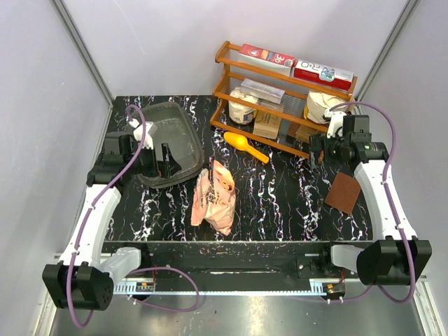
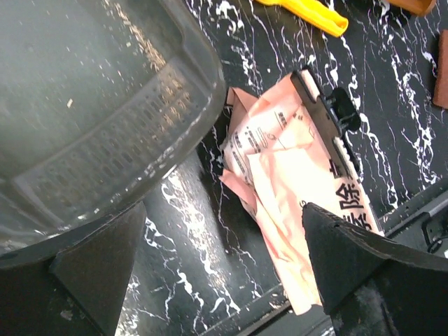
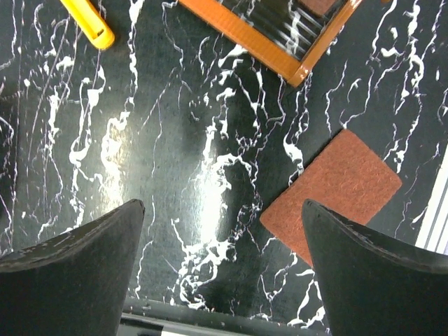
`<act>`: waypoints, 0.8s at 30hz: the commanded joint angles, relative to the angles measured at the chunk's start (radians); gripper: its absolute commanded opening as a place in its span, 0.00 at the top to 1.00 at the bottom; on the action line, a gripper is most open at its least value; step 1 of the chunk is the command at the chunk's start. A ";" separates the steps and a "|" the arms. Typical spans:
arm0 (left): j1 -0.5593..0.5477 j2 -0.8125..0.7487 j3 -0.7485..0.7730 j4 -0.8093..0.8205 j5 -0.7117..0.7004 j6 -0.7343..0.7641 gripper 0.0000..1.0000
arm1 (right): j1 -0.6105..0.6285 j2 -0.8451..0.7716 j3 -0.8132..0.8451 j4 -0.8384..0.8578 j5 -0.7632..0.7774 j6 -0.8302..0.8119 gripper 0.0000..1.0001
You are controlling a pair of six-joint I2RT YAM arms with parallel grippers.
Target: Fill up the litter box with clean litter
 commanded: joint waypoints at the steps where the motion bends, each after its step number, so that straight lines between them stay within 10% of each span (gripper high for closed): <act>1: -0.013 -0.009 -0.005 -0.055 0.029 -0.054 0.01 | 0.002 -0.025 -0.005 -0.075 0.003 -0.064 0.00; 24: -0.239 0.140 0.145 0.019 0.236 -0.052 0.12 | 0.002 -0.077 -0.100 -0.079 -0.025 -0.081 0.00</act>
